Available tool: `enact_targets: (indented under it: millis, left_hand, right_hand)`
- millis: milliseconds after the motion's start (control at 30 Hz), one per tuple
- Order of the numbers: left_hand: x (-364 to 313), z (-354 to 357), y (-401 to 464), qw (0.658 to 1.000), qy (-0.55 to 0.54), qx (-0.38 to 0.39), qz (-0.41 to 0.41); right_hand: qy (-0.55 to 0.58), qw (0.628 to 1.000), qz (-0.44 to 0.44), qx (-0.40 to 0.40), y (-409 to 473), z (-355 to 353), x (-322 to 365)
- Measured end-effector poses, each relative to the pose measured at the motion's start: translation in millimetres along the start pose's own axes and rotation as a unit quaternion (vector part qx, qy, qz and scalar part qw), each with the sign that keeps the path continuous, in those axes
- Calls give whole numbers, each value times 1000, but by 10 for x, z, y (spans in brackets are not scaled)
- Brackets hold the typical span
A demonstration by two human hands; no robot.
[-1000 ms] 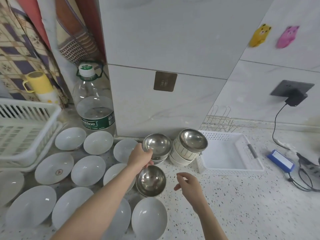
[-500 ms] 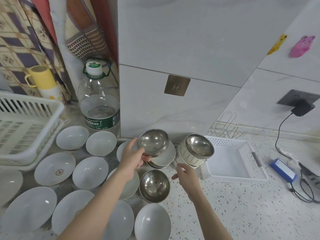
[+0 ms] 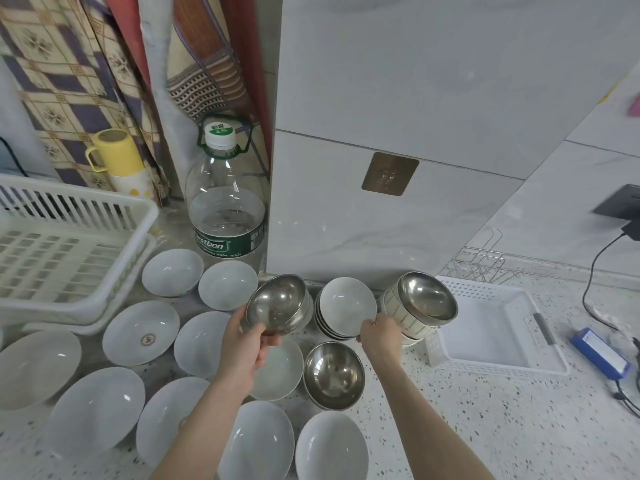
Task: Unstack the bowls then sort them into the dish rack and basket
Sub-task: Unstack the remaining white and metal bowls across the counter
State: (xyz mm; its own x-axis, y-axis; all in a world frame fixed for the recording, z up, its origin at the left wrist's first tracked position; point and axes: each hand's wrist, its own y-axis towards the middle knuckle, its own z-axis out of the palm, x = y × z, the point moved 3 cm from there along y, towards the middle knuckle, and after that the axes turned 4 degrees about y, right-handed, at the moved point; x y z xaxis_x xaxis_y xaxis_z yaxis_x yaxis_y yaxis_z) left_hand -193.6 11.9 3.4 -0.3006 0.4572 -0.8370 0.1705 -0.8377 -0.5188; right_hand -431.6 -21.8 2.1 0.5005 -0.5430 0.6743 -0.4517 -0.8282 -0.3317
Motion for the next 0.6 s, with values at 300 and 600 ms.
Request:
enact_targets:
  millis: [300, 600]
  left_hand:
    - [83, -155, -97, 999, -9, -36, -9]
    - [132, -207, -299, 998, 3, -55, 8]
  right_hand:
    - [28, 999, -41, -10, -41, -4, 87]
    - [153, 987, -33, -25, -215, -131, 50]
